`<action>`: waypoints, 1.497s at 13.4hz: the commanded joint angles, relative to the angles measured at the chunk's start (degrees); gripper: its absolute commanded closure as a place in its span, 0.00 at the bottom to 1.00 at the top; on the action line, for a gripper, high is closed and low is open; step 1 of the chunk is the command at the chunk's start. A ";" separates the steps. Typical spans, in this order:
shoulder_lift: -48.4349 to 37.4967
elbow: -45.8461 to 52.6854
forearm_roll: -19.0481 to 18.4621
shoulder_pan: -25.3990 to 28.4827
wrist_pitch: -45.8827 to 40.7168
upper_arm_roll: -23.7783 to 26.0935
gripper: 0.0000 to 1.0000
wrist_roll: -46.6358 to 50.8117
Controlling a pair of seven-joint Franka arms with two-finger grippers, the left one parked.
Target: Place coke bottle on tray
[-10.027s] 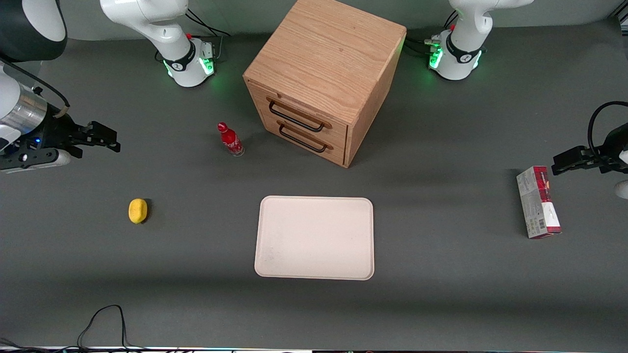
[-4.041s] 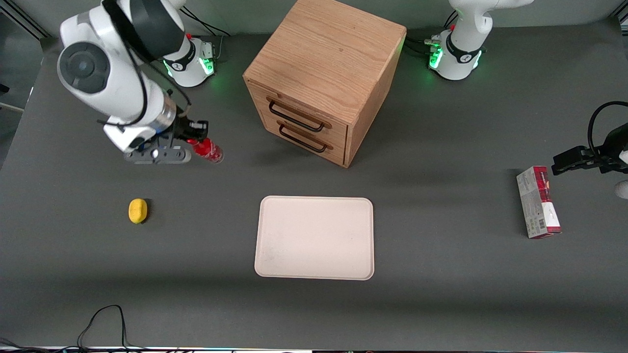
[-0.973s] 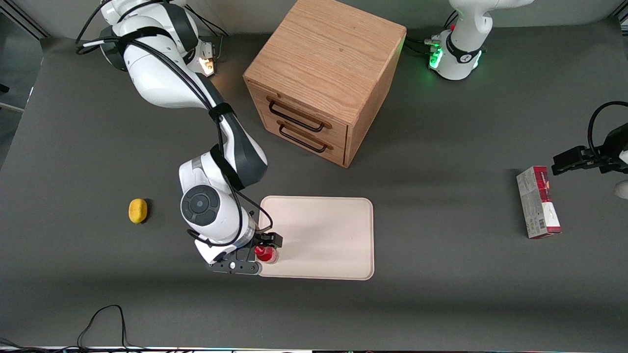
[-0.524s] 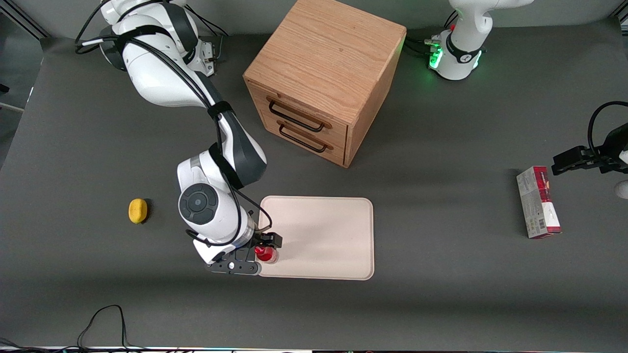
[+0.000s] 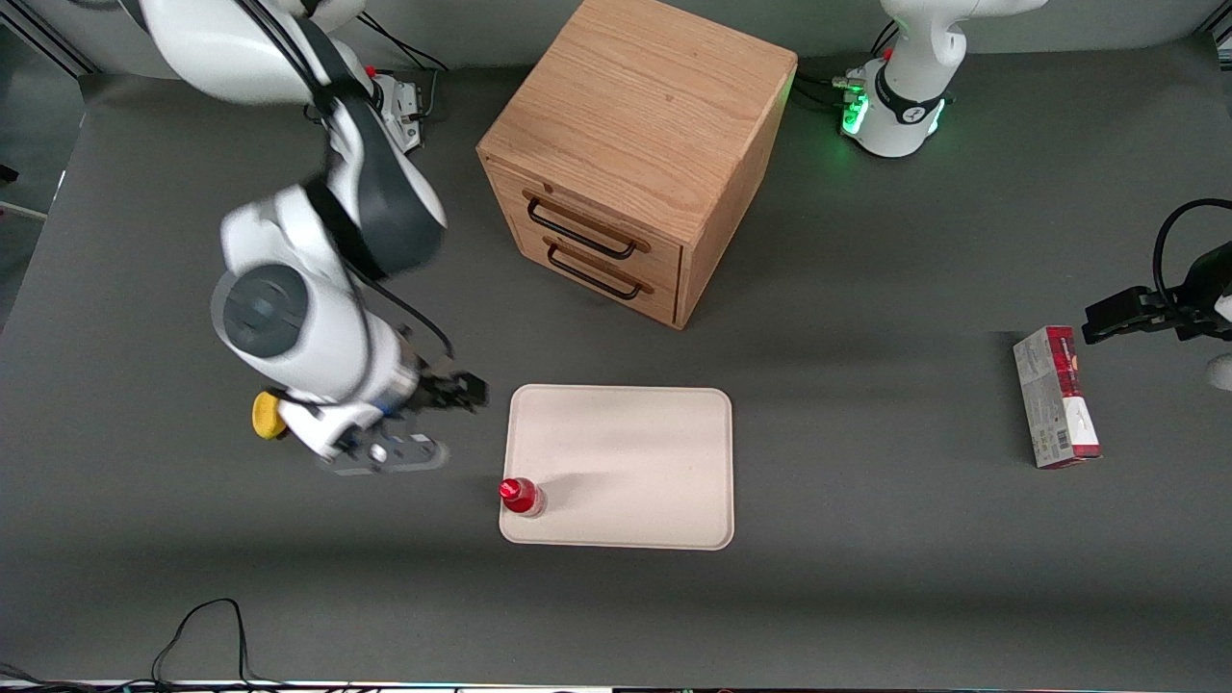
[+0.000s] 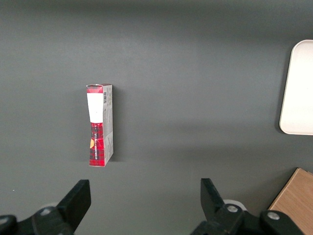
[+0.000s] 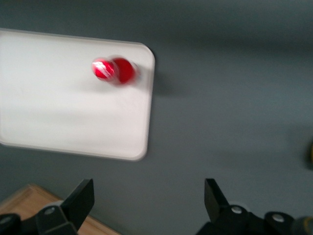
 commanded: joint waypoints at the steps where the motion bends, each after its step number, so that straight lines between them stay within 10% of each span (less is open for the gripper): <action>1: -17.13 -23.14 -0.34 0.39 4.09 -3.63 0.00 -8.95; 11: -31.75 -35.41 -2.54 0.13 2.86 -10.24 0.00 -17.25; 15: -35.36 -34.71 -3.33 -22.42 -3.28 8.18 0.00 -21.37; 20: -31.07 -27.77 -2.63 -20.64 -7.50 6.47 0.00 -19.88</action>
